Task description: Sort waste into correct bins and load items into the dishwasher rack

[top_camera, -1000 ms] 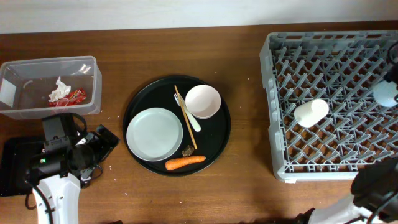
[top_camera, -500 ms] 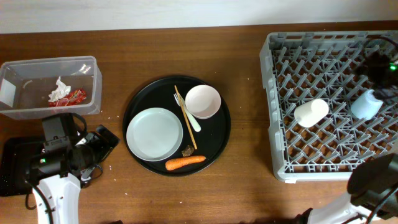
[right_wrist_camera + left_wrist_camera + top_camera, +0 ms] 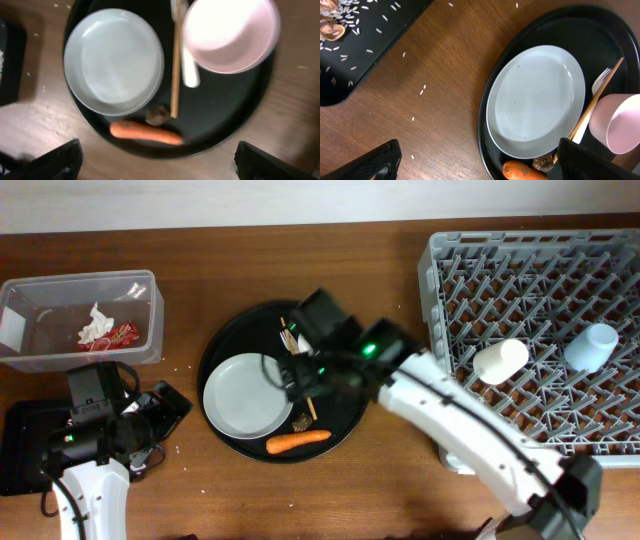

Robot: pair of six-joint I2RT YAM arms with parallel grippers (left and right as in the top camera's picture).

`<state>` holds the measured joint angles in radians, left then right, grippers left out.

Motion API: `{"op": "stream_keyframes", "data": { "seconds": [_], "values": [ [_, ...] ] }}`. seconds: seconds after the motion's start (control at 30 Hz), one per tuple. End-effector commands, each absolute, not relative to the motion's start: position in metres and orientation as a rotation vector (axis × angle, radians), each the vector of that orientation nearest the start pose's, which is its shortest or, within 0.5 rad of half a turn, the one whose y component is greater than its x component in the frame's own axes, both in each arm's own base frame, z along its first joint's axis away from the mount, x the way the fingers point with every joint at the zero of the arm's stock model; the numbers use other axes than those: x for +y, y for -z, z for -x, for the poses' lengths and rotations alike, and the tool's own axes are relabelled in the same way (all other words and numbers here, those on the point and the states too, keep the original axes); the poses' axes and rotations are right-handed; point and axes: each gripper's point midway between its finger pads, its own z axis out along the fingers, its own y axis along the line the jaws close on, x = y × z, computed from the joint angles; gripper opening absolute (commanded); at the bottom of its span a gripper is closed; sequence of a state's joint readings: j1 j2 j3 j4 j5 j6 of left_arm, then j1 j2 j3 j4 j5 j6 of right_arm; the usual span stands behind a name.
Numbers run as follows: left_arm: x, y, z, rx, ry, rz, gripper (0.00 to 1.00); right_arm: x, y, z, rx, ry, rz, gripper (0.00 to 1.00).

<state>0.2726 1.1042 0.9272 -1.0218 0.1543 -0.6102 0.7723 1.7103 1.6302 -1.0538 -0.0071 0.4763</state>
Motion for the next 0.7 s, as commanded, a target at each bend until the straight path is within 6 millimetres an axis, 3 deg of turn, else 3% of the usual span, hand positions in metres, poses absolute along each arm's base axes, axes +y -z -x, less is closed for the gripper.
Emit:
{"op": "stream_keyframes", "data": {
  "seconds": [0.0,0.03,0.13,0.37,0.53,0.67],
  "values": [
    [0.04,-0.14,-0.24,2.523,0.31,1.163,0.99,0.312,-0.152,-0.264,2.775,-0.392,0.459,0.99],
    [0.04,-0.14,-0.24,2.523,0.31,1.163,0.99,0.325,-0.136,-0.253,2.774,-0.442,0.509,0.99],
    [0.04,-0.14,-0.24,2.523,0.31,1.163,0.99,0.334,-0.113,-0.246,2.75,-0.465,0.544,0.99],
    [0.04,-0.14,-0.24,2.523,0.31,1.163,0.99,0.322,-0.11,-0.261,2.7,-0.347,0.5,0.99],
    [0.04,-0.14,-0.24,2.523,0.31,1.163,0.99,0.321,-0.109,-0.261,2.701,-0.34,0.506,0.99],
    [0.04,-0.14,-0.24,2.523,0.31,1.163,0.99,0.309,-0.107,-0.265,2.694,-0.243,0.491,0.99]
  ]
}}
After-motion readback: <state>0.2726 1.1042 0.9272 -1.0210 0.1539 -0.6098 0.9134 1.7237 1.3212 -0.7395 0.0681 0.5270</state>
